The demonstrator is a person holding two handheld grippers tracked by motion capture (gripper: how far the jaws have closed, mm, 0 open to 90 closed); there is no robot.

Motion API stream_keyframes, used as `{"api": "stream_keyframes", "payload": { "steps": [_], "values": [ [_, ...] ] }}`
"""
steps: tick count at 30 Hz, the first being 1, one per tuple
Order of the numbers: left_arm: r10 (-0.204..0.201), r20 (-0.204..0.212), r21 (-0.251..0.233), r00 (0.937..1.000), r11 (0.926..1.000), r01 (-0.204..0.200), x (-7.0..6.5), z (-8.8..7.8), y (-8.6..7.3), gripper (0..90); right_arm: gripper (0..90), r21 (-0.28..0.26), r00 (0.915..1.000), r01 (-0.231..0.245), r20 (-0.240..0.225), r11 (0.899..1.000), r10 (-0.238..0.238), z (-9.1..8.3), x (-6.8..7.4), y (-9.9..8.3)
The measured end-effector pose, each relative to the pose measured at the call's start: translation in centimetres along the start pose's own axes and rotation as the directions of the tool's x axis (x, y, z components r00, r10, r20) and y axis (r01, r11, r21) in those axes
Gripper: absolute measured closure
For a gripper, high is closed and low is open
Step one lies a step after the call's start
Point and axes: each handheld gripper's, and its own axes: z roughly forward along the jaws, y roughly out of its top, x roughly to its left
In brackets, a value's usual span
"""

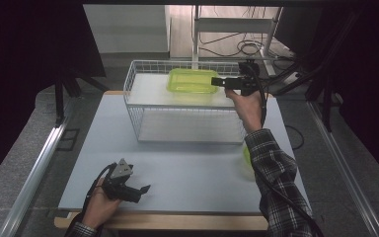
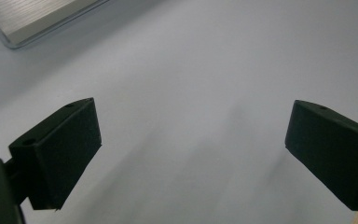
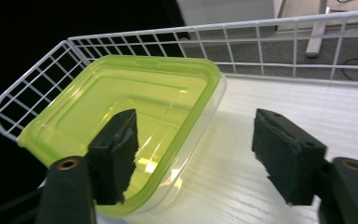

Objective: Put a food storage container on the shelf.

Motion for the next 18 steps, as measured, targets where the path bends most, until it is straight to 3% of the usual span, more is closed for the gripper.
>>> {"api": "stream_keyframes", "payload": {
  "steps": [10,18],
  "values": [
    [-0.004,0.002,-0.004,1.0000,1.0000,0.004,0.0,0.0,0.0,2.7,15.5,-0.012,0.9941,0.103,-0.034,0.995,-0.103,-1.2,1.2,-0.9],
    [-0.002,-0.002,-0.002,1.0000,1.0000,0.002,0.0,0.0,0.0,2.7,10.9,-0.014,0.9846,0.167,-0.051,0.986,-0.167,-2.1,2.2,-1.9]
  ]
}}
